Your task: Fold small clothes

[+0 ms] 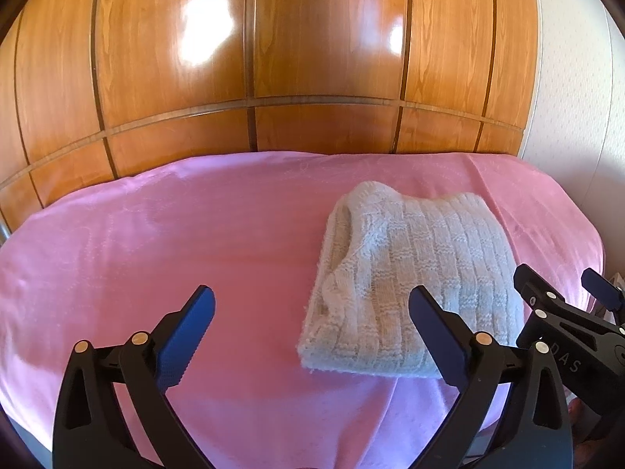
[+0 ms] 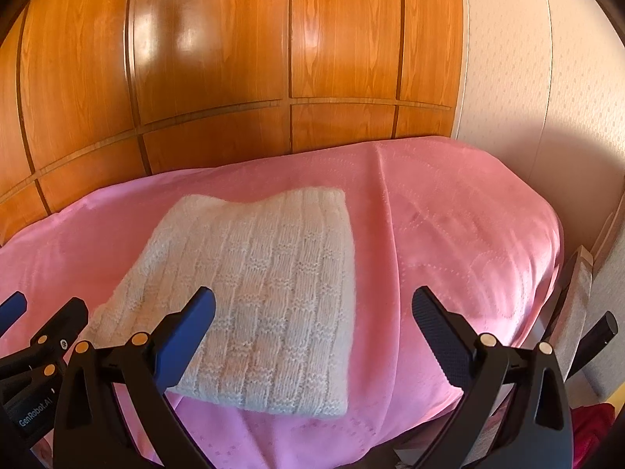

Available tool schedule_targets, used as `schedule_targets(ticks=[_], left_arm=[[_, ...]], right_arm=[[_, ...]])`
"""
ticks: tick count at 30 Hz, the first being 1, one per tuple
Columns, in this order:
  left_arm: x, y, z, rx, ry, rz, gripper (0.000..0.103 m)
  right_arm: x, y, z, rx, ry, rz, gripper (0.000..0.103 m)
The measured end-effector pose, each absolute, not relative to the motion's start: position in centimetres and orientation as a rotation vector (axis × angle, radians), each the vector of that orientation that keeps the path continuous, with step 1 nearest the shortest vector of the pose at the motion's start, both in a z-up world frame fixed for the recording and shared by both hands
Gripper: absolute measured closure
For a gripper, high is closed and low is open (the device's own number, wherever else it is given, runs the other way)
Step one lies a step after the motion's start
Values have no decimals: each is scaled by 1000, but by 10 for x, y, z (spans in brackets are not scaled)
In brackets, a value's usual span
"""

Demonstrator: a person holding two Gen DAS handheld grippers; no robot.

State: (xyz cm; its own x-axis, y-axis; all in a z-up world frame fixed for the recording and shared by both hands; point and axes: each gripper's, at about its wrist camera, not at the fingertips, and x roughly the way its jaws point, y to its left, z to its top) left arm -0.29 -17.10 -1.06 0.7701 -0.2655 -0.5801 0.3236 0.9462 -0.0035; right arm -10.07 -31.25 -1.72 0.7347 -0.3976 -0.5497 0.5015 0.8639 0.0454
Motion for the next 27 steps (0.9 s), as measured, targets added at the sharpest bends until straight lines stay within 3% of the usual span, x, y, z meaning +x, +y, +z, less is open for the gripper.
schedule_targets(ticks=[27], left_arm=[[-5,-169,-2,109,585,-312,5]], right_arm=[[-99,-314,-18,220,553,-483,2]])
